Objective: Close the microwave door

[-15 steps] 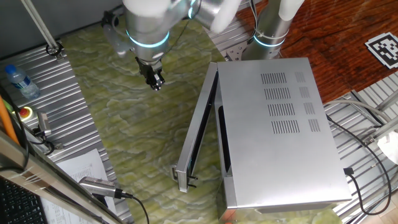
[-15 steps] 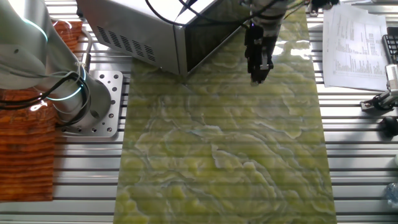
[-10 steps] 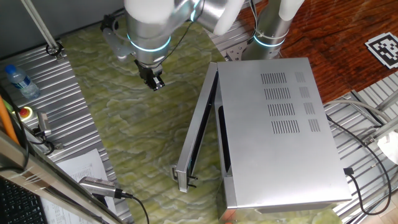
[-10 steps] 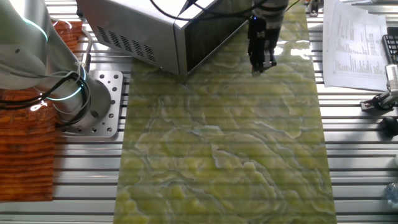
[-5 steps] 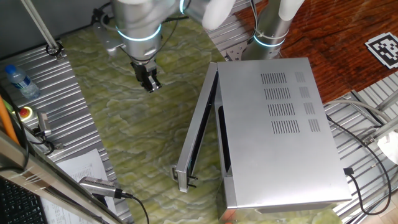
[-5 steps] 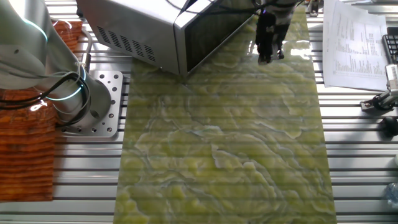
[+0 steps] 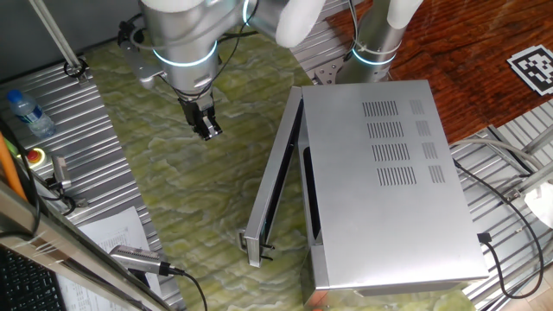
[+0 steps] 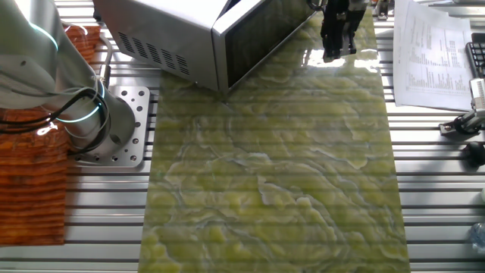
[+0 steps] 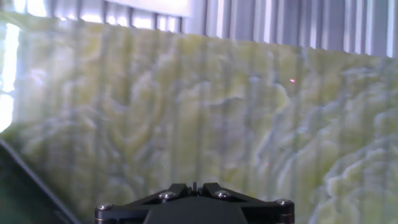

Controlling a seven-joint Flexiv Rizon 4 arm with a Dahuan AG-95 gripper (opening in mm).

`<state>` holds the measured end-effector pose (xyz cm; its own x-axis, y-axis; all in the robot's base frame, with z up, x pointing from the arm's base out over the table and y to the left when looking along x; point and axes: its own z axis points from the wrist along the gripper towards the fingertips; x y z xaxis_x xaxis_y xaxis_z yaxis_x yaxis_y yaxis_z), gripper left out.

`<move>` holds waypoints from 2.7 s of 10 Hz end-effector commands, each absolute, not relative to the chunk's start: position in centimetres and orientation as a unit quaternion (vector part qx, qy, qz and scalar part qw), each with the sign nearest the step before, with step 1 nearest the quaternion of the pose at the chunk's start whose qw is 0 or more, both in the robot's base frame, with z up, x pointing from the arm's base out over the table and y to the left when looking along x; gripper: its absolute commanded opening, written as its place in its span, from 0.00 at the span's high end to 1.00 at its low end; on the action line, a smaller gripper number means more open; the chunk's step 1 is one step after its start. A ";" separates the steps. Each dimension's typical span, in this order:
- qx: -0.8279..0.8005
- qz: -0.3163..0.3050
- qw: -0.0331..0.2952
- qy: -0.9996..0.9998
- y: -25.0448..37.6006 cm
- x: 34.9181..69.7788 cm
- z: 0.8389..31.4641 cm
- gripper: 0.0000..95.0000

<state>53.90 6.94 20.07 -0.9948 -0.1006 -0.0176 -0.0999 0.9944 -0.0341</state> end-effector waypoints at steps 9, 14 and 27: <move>-0.014 -0.008 0.015 1.000 6.9 53.9 20.0 1.00; -0.037 -0.008 0.009 0.999 6.9 53.8 20.1 1.00; -0.054 0.030 -0.038 0.997 7.0 53.7 20.1 1.00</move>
